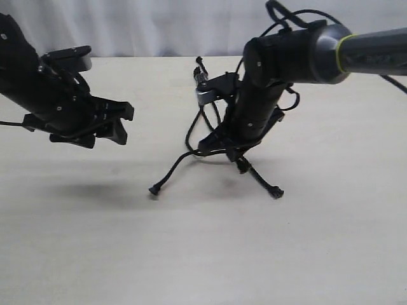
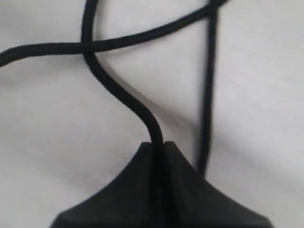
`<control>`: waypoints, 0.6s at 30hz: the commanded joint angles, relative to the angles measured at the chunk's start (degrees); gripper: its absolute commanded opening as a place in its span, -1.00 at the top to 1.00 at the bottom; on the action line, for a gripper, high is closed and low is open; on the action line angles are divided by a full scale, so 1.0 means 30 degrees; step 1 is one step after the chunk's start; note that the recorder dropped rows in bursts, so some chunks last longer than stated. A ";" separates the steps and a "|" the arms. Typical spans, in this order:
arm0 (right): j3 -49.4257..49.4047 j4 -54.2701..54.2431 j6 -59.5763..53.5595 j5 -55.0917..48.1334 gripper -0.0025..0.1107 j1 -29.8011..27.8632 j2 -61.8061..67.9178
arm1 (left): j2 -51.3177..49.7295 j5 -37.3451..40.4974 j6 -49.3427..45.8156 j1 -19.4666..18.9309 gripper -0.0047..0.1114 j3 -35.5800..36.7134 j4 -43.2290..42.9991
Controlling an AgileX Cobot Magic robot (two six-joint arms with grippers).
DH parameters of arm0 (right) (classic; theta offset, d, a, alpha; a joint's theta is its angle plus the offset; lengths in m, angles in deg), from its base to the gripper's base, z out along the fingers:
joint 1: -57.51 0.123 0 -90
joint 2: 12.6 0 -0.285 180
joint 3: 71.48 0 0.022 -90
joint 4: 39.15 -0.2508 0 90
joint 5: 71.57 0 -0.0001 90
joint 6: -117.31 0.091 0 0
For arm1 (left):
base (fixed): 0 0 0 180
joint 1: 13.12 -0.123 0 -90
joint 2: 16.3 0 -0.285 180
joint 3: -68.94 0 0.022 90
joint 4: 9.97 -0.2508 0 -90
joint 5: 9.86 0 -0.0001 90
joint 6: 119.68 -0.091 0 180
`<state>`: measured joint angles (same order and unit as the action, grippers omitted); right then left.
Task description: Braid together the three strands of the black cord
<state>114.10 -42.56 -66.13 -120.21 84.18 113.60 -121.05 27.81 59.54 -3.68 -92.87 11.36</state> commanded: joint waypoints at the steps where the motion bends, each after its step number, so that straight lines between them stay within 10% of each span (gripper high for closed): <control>1: -0.0553 0.0088 -0.0785 0.0351 0.88 -0.1776 -0.0029 | -0.0080 -0.2037 0.0922 0.1225 -0.09 -0.0020 0.0227; 18: -0.1844 -0.6652 -0.5852 -0.0817 0.88 -0.4187 0.1492 | -0.3713 -0.4323 0.0261 0.4193 -0.09 -0.0020 0.2391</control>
<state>110.04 -56.95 -79.19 -120.58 71.63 117.46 -132.05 15.73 61.52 8.53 -92.87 16.99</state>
